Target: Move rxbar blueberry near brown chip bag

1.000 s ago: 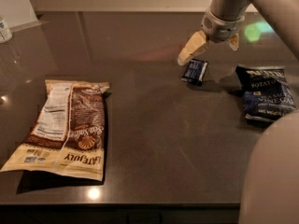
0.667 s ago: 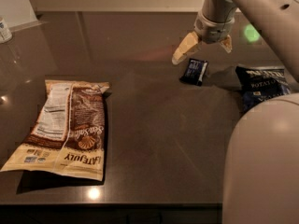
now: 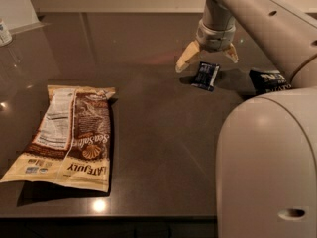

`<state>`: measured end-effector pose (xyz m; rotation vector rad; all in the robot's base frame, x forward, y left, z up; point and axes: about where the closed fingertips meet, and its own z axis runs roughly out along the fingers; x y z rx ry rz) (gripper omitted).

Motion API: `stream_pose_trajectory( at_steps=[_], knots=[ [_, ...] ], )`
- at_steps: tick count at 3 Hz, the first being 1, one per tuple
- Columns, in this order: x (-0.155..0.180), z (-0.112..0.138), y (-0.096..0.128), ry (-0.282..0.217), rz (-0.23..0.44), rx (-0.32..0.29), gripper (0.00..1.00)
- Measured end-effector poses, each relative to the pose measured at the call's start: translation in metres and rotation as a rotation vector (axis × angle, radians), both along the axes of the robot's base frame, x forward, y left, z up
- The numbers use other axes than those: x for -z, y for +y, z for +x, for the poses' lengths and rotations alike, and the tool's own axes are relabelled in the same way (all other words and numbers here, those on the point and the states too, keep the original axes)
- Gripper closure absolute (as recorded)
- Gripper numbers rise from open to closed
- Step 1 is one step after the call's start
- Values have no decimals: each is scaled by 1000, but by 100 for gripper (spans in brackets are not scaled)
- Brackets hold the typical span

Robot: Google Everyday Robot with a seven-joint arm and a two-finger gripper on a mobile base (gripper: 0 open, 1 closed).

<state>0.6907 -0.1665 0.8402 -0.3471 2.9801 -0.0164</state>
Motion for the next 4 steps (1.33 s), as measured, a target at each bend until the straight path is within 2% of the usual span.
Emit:
stream_pose_trajectory(
  at_steps=[1, 2, 4],
  knots=[
    [12, 0, 4, 29, 2, 25, 0],
    [20, -1, 5, 48, 7, 43, 18],
    [18, -3, 5, 54, 18, 54, 64]
  ],
)
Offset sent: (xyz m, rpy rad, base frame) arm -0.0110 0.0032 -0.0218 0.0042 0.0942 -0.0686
